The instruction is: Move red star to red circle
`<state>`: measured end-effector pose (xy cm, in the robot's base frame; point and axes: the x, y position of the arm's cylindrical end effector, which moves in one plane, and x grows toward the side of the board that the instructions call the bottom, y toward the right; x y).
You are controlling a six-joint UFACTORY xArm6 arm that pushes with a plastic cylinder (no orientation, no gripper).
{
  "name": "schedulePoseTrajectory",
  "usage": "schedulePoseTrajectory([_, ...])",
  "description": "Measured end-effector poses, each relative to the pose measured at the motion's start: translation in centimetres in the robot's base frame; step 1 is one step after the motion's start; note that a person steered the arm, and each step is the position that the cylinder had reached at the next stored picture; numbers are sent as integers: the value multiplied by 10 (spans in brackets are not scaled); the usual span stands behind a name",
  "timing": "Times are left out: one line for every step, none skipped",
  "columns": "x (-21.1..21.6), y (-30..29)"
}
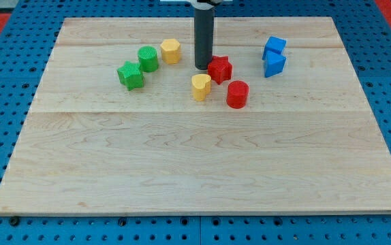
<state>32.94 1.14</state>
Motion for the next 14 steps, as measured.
schedulePoseTrajectory([-32, 11])
schedulePoseTrajectory([-45, 41])
schedulePoseTrajectory([-46, 45])
schedulePoseTrajectory([-37, 44])
schedulePoseTrajectory([-3, 44])
schedulePoseTrajectory([19, 44])
schedulePoseTrajectory([19, 44])
schedulePoseTrajectory([10, 42])
schedulePoseTrajectory([8, 13])
schedulePoseTrajectory([8, 8])
schedulePoseTrajectory([8, -4])
schedulePoseTrajectory([15, -14])
schedulePoseTrajectory([40, -8])
schedulePoseTrajectory([44, 0])
